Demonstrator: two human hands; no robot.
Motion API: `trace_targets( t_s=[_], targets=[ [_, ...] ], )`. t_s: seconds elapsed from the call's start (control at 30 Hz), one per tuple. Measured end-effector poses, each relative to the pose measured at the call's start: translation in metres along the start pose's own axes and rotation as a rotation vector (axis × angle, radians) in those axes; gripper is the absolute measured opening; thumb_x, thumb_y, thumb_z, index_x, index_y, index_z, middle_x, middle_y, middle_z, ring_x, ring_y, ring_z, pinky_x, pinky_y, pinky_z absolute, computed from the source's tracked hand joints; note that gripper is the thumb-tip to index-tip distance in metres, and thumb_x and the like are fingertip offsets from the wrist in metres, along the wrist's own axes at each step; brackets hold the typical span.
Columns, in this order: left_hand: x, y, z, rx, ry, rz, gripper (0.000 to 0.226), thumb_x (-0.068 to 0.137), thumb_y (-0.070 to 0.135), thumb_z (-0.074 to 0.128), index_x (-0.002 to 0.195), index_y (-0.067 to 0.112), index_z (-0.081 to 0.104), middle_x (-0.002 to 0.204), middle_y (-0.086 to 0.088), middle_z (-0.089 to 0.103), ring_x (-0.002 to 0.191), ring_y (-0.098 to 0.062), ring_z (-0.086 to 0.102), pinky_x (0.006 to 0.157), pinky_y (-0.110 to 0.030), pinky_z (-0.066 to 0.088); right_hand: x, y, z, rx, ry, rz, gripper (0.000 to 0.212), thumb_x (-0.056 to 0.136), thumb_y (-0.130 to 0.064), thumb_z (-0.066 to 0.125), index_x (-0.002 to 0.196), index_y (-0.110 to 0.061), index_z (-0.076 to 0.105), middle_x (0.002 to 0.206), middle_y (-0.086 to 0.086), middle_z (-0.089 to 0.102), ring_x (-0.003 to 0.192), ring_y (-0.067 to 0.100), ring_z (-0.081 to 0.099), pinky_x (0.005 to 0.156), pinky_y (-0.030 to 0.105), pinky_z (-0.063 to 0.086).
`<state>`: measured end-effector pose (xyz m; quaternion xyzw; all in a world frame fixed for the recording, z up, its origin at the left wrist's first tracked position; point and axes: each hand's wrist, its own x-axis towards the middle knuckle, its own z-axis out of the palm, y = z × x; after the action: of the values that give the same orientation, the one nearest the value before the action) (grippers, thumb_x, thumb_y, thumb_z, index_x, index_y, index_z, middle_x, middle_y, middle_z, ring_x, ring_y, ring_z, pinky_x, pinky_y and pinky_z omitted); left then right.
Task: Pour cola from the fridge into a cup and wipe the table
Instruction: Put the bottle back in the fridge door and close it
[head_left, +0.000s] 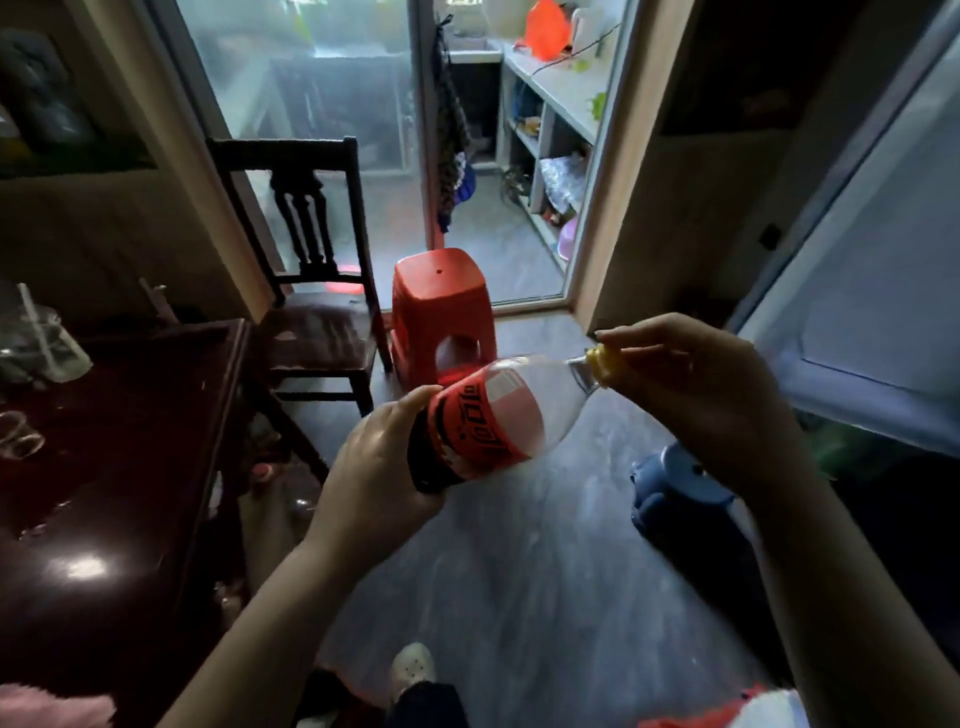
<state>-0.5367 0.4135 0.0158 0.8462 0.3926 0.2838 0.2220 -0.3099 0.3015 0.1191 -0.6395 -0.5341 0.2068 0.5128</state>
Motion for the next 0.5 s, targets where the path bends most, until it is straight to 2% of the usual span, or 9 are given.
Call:
trace_targets(
  t_s=[0.1,0.2,0.3,0.4,0.5],
  targets=[
    [-0.021,0.066,0.04,-0.075,-0.099,0.089,0.084,0.056,0.017,0.079,0.134,0.023,0.048,0.117,0.0,0.059,0.107,-0.018,0.055,0.087,-0.028,0.044,-0.066,0.003,-0.069,-0.027,0.101,0.063,0.031,0.07,-0.03,0.071,0.099,-0.02,0.07,0.092,-0.006,0.074,0.089,0.006,0.07,0.079,0.02,0.055],
    [-0.038,0.129,0.077,-0.157,-0.197,0.202,0.085,0.054,0.026,0.074,0.134,0.027,0.045,0.12,0.001,0.058,0.108,-0.02,0.056,0.088,-0.035,0.049,-0.125,0.001,-0.132,-0.06,0.204,0.114,0.033,0.066,-0.029,0.071,0.098,-0.022,0.07,0.093,-0.009,0.075,0.09,0.007,0.07,0.085,0.026,0.055],
    [-0.04,0.188,0.105,-0.195,-0.267,0.315,0.089,0.052,0.023,0.077,0.132,0.034,0.039,0.12,0.0,0.058,0.106,-0.024,0.057,0.084,-0.041,0.05,-0.17,-0.005,-0.187,-0.132,0.317,0.134,0.028,0.069,-0.023,0.072,0.098,-0.023,0.07,0.091,-0.01,0.075,0.089,0.008,0.07,0.082,0.021,0.054],
    [-0.033,0.238,0.124,-0.193,-0.302,0.423,0.091,0.056,0.018,0.082,0.135,0.032,0.039,0.124,-0.002,0.057,0.11,-0.025,0.055,0.086,-0.034,0.046,-0.201,-0.015,-0.232,-0.194,0.411,0.146,0.024,0.071,-0.02,0.074,0.093,-0.03,0.07,0.088,-0.009,0.075,0.086,0.008,0.071,0.08,0.019,0.053],
    [-0.019,0.282,0.141,-0.193,-0.314,0.502,0.09,0.057,0.024,0.082,0.138,0.029,0.041,0.128,0.0,0.054,0.112,-0.023,0.052,0.085,-0.031,0.043,-0.22,-0.022,-0.271,-0.268,0.492,0.149,0.024,0.068,-0.03,0.074,0.091,-0.036,0.072,0.088,-0.01,0.075,0.086,0.007,0.07,0.083,0.027,0.053]
  ],
)
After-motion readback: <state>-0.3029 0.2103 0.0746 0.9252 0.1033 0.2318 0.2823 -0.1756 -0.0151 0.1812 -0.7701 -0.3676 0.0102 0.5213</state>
